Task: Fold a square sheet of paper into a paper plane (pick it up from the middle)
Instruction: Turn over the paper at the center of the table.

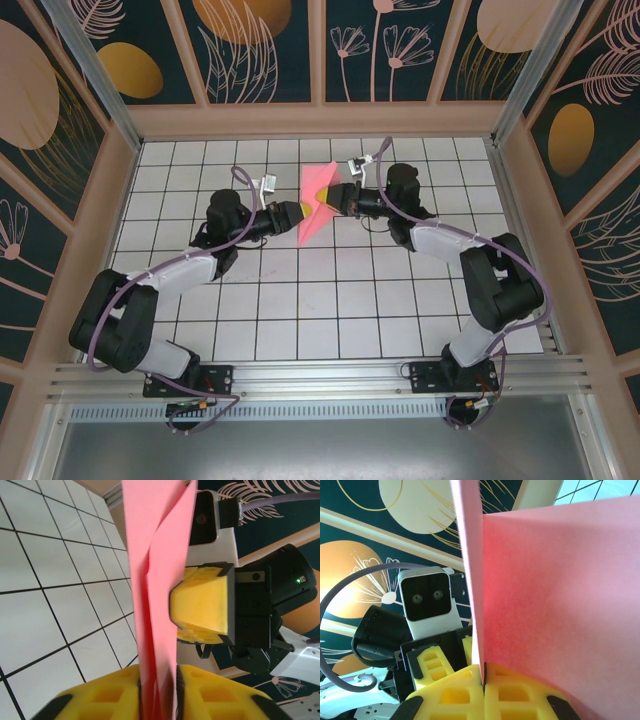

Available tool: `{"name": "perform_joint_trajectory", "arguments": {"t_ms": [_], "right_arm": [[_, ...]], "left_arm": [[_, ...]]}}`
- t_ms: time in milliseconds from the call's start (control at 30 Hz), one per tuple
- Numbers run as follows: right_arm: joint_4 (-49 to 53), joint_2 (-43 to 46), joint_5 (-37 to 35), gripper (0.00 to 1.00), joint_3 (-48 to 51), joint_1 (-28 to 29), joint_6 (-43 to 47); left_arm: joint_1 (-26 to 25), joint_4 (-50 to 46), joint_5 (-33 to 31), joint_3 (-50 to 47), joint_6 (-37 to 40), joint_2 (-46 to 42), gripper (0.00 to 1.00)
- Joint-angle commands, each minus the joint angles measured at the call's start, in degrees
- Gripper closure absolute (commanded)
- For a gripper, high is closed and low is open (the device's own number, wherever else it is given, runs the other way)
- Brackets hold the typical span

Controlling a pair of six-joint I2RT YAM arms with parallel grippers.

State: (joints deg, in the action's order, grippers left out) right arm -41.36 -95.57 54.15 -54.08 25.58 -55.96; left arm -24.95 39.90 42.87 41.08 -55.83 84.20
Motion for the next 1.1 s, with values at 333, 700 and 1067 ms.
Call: {"name": "perform_joint_trajectory", "arguments": {"t_ms": [333, 700, 1067], "right_arm": [[17.77, 3.47, -9.08, 0.48, -1.05, -4.78, 9.76], [36.83, 7.07, -35.90, 0.33, 0.45, -6.11, 18.21], [40.00, 7.27, -44.13, 0.33, 2.92, -6.60, 15.30]], "left_arm": [[0.34, -15.55, -6.18, 5.36, 13.32, 0.53, 0.94], [-1.68, -51.43, -46.04, 16.70, 30.47, 1.79, 0.94], [-9.17, -64.31, -71.83, 30.33, 28.94, 18.48, 0.94]]}}
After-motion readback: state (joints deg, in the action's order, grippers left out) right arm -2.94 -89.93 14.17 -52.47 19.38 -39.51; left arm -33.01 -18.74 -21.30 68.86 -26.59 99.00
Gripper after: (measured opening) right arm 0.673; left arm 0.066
